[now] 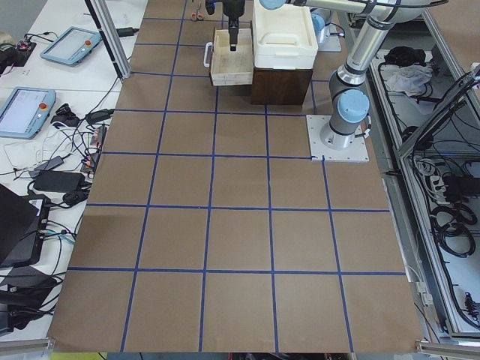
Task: Put scissors in drawer and close it
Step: 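Move the right gripper over the orange-and-grey scissors and lower it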
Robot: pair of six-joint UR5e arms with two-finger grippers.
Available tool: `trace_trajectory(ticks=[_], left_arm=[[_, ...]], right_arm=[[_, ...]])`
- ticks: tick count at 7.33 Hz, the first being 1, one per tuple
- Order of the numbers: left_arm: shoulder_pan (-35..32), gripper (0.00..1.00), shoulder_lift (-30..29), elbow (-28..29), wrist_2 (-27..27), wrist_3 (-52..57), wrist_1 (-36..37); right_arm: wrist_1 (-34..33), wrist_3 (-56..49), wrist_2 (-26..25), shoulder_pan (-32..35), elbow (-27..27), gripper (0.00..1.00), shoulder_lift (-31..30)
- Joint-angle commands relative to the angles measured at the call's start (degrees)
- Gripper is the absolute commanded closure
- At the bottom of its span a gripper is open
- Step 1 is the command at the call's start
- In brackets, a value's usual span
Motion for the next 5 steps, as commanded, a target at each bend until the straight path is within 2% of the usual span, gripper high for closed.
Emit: trace_trajectory(ticks=[1, 2, 5], left_arm=[[0.0, 0.00, 0.1, 0.0, -0.1, 0.0, 0.0], [0.0, 0.00, 0.1, 0.0, -0.1, 0.0, 0.0], [-0.1, 0.00, 0.1, 0.0, -0.3, 0.0, 0.0]], right_arm=[[-3.9, -2.0, 2.0, 0.0, -1.8, 0.01, 3.4], [-3.9, -2.0, 2.1, 0.0, -3.8, 0.01, 5.3], [-2.6, -1.4, 1.8, 0.0, -3.5, 0.04, 6.1]])
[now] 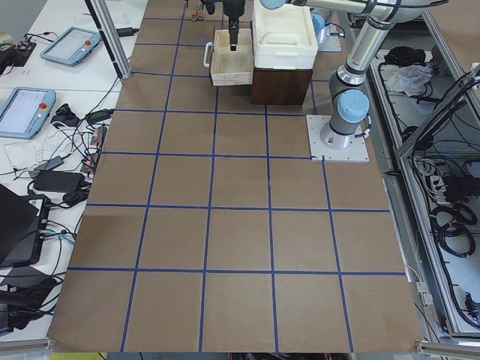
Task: Put scissors in drawer and close it
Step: 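Move the right gripper over the orange-and-grey scissors and lower it, then close the right gripper on the scissors handles and lift them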
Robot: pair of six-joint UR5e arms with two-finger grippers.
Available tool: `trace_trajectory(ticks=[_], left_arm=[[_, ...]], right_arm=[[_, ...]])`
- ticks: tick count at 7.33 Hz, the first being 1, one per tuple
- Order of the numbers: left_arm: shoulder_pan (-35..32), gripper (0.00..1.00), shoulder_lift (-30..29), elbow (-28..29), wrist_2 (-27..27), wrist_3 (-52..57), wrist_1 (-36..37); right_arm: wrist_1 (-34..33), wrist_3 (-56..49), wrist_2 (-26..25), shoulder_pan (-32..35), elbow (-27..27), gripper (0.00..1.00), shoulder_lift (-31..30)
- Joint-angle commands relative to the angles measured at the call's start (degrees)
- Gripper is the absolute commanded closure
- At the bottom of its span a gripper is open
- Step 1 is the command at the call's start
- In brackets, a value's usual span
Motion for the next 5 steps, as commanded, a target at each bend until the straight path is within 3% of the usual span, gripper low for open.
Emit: trace_trajectory(ticks=[1, 4, 5], left_arm=[[0.0, 0.00, 0.0, 0.0, 0.0, 0.0, 0.0], [0.0, 0.00, 0.0, 0.1, 0.0, 0.0, 0.0], [0.0, 0.00, 0.0, 0.0, -0.1, 0.0, -0.1]], right_arm=[[3.2, 0.5, -0.3, 0.0, 0.2, 0.04, -0.3], [4.4, 0.6, -0.3, 0.0, 0.2, 0.05, -0.3], [4.4, 0.6, -0.5, 0.0, 0.1, 0.11, -0.2]])
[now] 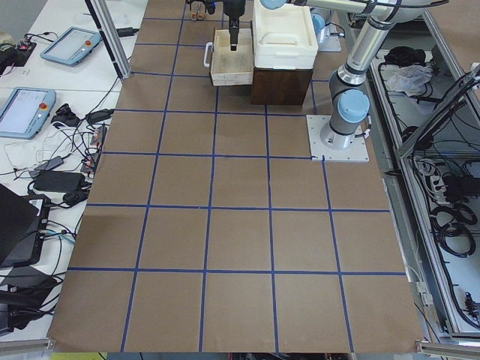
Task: Put scissors in drawer and close it
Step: 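Close the right gripper on the scissors handles and lift them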
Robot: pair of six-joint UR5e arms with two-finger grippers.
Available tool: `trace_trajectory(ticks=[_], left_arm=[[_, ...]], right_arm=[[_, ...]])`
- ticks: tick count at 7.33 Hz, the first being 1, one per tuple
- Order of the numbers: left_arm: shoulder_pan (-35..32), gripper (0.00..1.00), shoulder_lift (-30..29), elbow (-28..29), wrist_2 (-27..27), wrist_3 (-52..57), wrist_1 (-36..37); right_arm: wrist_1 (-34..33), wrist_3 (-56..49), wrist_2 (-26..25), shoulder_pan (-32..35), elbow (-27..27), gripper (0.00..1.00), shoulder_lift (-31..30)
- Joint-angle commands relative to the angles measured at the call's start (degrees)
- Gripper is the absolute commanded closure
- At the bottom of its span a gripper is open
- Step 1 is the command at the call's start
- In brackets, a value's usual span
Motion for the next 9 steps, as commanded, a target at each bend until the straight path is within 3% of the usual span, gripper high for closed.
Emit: trace_trajectory(ticks=[1, 2, 4, 9], left_arm=[[0.0, 0.00, 0.0, 0.0, -0.1, 0.0, -0.1], [0.0, 0.00, 0.0, 0.1, -0.2, 0.0, 0.0], [0.0, 0.00, 0.0, 0.0, -0.2, 0.0, -0.1], [0.0, 0.00, 0.0, 0.0, -0.2, 0.0, -0.1]], right_arm=[[0.1, 0.0, -0.2, 0.0, -0.2, 0.12, 0.2], [0.1, 0.0, -0.4, 0.0, -0.3, 0.28, 0.2], [0.2, -0.1, -0.9, 0.0, -0.3, 1.00, -0.1], [7.8, -0.3, -0.7, 0.5, -0.7, 1.00, -4.7]])
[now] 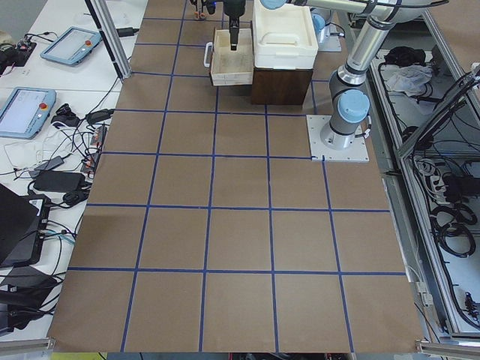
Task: Put scissors in drawer and close it
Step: 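Close the right gripper on the scissors handles and lift them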
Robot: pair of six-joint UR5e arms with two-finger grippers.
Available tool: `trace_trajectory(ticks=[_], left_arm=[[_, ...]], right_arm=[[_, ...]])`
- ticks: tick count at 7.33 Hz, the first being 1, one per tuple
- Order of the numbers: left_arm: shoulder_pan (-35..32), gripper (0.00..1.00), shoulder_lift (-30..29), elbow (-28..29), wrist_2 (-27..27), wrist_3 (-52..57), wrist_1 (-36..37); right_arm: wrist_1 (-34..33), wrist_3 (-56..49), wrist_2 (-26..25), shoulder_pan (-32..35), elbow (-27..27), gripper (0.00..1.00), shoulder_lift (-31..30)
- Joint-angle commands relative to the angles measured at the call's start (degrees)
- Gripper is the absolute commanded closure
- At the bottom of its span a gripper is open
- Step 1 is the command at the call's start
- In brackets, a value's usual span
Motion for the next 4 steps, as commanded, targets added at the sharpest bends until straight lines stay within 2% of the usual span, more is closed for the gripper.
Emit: trace_trajectory(ticks=[1, 4], left_arm=[[0.0, 0.00, 0.0, 0.0, 0.0, 0.0, 0.0], [0.1, 0.00, 0.0, 0.0, 0.3, 0.0, 0.0]], right_arm=[[4.3, 0.5, 0.9, 0.8, 0.1, 1.00, -5.0], [13.9, 3.4, 0.9, 8.9, 0.2, 1.00, -14.1]])
